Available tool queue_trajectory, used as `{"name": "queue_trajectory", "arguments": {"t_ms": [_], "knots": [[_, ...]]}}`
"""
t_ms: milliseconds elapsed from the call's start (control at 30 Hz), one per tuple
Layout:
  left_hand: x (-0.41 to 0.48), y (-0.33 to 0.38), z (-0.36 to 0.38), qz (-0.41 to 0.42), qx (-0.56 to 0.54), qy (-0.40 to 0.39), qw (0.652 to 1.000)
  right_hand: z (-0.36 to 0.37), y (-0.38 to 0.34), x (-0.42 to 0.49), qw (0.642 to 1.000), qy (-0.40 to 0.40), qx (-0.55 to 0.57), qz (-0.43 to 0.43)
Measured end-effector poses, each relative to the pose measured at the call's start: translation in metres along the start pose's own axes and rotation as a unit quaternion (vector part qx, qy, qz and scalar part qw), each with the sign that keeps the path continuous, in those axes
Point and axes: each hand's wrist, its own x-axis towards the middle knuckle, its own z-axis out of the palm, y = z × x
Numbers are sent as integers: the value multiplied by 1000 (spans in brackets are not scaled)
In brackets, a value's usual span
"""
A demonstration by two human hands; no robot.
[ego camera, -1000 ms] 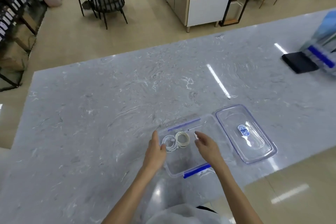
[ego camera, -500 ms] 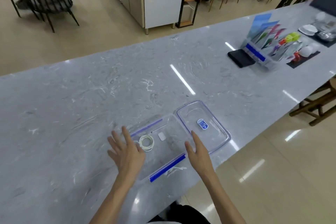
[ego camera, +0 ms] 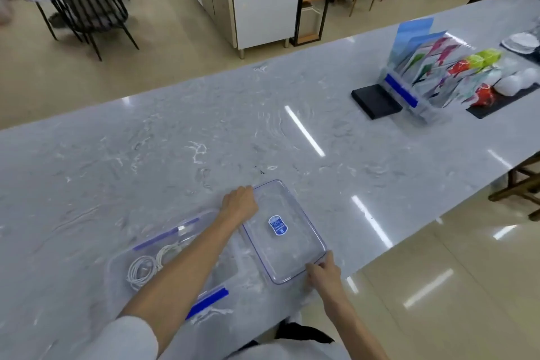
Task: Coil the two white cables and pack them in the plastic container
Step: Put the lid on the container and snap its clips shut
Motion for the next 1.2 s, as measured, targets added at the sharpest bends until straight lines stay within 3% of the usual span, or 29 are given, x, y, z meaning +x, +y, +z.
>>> {"name": "queue_trajectory", "arguments": {"t_ms": [67, 200, 467, 833, 1033, 1200], "knots": [[10, 5, 8, -22, -8, -20, 1000, -11, -4, 10, 1000, -25, 4, -12], [12, 8, 19, -38, -2, 14, 999, -23, -8, 22, 998, -46, 31, -6], [9, -2, 25, -32, -56, 33, 997, -8, -6, 19, 997, 17, 69, 25], [15, 2, 35, -64, -66, 41, 995, 3, -1, -3, 991, -32, 125, 20], [32, 6, 16, -124, -174, 69, 974, -31, -30, 41, 989, -34, 141, 27], [38, 16, -7, -129, -279, 116, 944, -72, -77, 94, 991, -75, 107, -26]]}}
